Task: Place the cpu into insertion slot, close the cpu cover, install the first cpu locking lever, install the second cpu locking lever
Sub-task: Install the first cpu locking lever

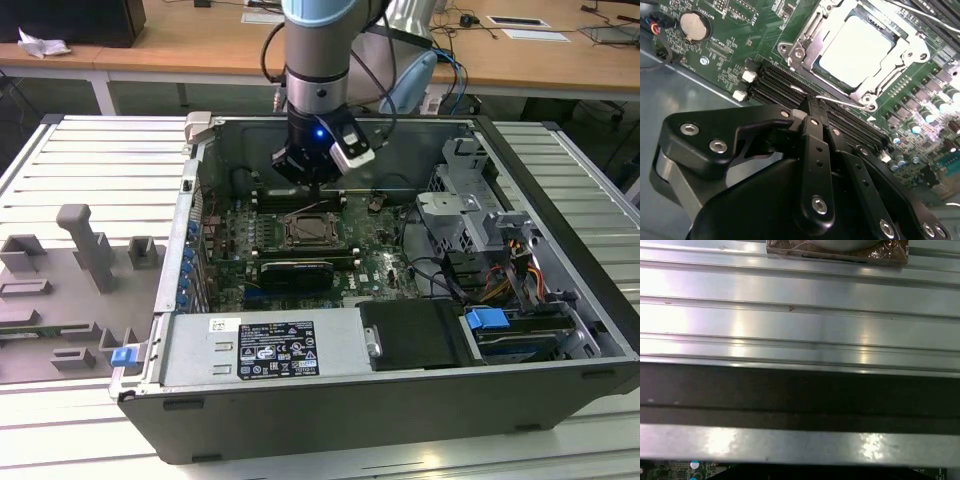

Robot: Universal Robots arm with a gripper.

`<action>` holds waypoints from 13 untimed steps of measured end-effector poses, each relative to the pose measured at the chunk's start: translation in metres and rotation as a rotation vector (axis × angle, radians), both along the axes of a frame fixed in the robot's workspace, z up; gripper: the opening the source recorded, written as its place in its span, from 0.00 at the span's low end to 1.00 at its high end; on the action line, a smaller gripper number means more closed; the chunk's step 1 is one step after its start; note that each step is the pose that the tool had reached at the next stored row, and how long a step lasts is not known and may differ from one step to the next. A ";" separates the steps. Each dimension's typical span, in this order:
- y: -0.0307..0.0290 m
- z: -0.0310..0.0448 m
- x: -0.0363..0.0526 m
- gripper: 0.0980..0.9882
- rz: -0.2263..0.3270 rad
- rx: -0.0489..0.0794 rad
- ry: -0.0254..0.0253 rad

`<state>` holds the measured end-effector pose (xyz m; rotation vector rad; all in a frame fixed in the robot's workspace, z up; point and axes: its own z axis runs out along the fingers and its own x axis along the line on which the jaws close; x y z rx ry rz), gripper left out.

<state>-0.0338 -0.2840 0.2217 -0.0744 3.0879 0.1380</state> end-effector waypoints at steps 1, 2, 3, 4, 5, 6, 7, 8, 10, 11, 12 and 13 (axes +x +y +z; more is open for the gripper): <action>0.0000 -0.0008 0.0009 0.01 0.000 -0.001 0.0000; 0.0000 -0.0020 0.0021 0.01 0.000 -0.001 0.0000; 0.0000 -0.0029 0.0031 0.01 0.000 -0.002 0.0000; 0.0000 -0.0040 0.0037 0.01 0.000 -0.002 0.0000; 0.0000 -0.0066 0.0045 0.01 0.000 -0.003 0.0000; 0.0000 -0.0096 0.0050 0.01 0.000 -0.003 0.0000; 0.0000 -0.0124 0.0054 0.01 0.000 -0.004 -0.0001; 0.0000 -0.0146 0.0057 0.01 0.000 -0.006 -0.0001; 0.0000 -0.0176 0.0058 0.01 0.000 -0.013 0.0000; -0.0001 -0.0180 0.0058 0.01 0.000 -0.015 0.0001; 0.0000 -0.0185 0.0059 0.01 0.000 -0.020 0.0001; 0.0000 -0.0189 0.0060 0.01 0.000 -0.022 -0.0001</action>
